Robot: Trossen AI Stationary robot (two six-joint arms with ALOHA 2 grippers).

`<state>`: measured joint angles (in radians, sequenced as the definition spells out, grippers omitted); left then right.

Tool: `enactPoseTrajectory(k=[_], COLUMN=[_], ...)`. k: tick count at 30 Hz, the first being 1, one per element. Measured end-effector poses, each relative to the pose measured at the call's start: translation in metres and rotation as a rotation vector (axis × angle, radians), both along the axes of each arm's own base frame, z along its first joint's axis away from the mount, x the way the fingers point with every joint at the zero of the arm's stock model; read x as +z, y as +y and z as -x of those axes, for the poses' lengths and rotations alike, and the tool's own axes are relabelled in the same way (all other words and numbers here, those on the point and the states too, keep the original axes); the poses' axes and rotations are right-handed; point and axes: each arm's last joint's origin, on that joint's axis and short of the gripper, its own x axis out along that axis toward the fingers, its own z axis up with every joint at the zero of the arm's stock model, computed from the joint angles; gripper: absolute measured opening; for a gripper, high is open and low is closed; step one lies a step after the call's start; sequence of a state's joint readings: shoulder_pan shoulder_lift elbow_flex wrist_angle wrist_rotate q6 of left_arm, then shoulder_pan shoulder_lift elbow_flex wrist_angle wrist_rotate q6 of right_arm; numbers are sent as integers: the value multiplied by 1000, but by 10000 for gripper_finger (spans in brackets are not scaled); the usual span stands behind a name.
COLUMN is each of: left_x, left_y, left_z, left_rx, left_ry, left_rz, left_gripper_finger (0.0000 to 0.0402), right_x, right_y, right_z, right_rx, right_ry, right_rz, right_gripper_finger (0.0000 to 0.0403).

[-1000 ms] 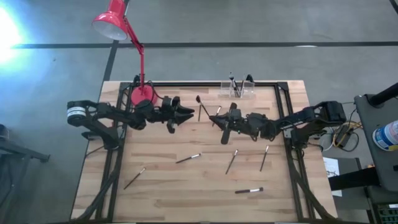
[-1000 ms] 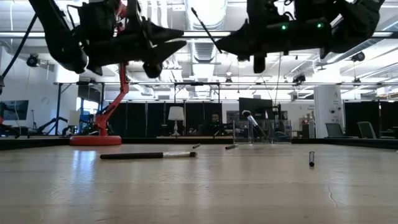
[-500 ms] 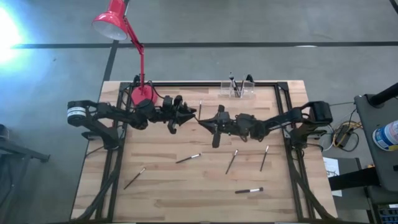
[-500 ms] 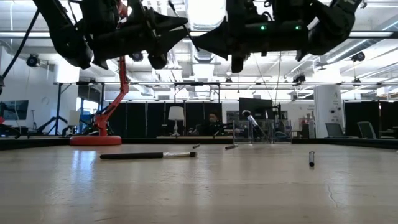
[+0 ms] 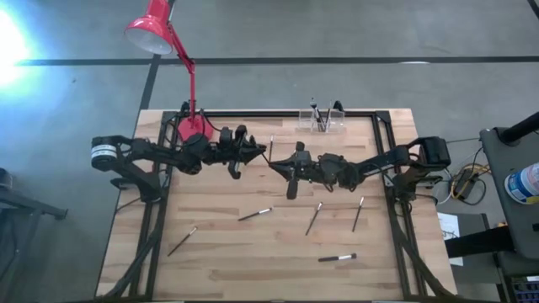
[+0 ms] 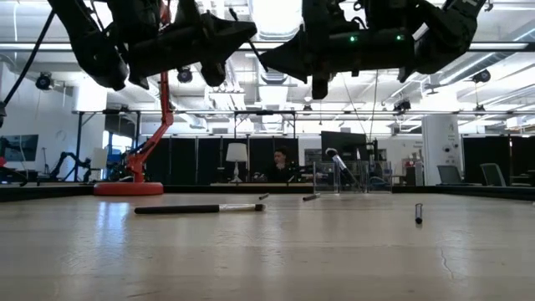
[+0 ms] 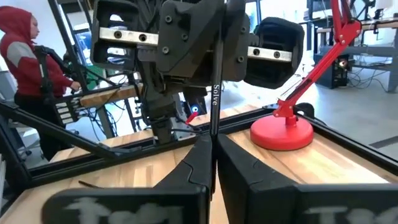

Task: Put items in baskets/containers
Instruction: Put the eyebrow brush into the transparent organizer

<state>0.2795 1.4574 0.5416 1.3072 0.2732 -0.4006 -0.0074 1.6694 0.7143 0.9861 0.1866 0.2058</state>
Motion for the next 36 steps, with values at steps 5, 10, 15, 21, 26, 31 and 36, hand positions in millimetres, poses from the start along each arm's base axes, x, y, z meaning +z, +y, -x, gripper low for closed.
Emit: enactPoseTrajectory(k=[5, 10, 15, 21, 26, 31, 36], left_x=[11, 19, 21, 10, 3, -9, -25], left_y=[10, 18, 31, 56, 93, 133, 167], left_z=[-8, -18, -21, -37, -55, -76, -97], left_rx=[32, 78, 146, 215, 267, 235, 205], left_ry=[30, 93, 125, 221, 240, 258, 271], left_rz=[9, -27, -66, -78, -101, -166, -174], left_gripper_finger=[12, 12, 12, 12, 11, 11, 11], right_x=[-5, 0, 5, 7, 6, 3, 1], right_y=[-3, -7, -8, -8, -10, -10, -11], right_z=[4, 17, 40, 74, 98, 110, 112], right_rx=[-53, -195, -245, -268, -341, -379, -399], right_ry=[79, 198, 239, 218, 188, 182, 186], right_rz=[2, 26, 50, 61, 46, 46, 49], right_gripper_finger=[58, 102, 115, 95, 51, 12, 9])
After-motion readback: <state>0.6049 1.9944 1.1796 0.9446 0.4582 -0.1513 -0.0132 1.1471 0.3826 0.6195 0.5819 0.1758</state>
